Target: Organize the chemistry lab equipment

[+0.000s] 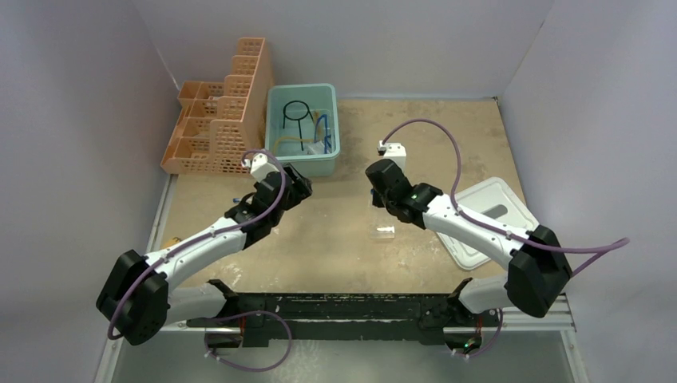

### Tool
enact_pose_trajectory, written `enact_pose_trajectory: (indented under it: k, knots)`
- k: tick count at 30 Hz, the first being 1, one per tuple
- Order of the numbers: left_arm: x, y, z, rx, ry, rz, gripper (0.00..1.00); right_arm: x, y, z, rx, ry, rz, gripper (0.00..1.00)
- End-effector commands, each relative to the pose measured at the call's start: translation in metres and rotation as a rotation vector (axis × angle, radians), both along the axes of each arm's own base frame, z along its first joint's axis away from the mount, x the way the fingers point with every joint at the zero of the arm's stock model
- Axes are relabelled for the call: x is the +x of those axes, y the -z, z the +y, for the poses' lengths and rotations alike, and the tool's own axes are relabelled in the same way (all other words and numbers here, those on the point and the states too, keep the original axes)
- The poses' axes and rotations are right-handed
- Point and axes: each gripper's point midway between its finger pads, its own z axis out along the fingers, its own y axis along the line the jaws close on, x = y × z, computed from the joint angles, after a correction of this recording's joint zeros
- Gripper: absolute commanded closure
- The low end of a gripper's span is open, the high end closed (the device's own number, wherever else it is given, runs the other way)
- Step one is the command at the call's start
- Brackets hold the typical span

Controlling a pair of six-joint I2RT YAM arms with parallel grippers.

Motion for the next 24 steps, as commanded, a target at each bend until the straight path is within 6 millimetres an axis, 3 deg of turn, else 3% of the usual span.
enact_pose_trajectory:
  k: [1,7,11,24]
  knots:
    - [0.005,-0.001,0.006,0.004,-0.039,0.011,0.36,0.013,-0.013,0.013,0.072,0.011,-0.091,0.92]
    - [0.006,0.002,0.002,0.008,-0.010,0.016,0.36,0.014,-0.008,0.021,0.096,-0.028,-0.109,0.92]
    - [0.010,-0.017,-0.010,-0.040,0.039,-0.052,0.36,0.014,-0.003,0.021,0.086,-0.028,-0.101,0.92]
    - [0.006,-0.016,-0.004,-0.036,0.025,-0.058,0.36,0.016,0.017,0.018,0.034,-0.002,-0.058,0.92]
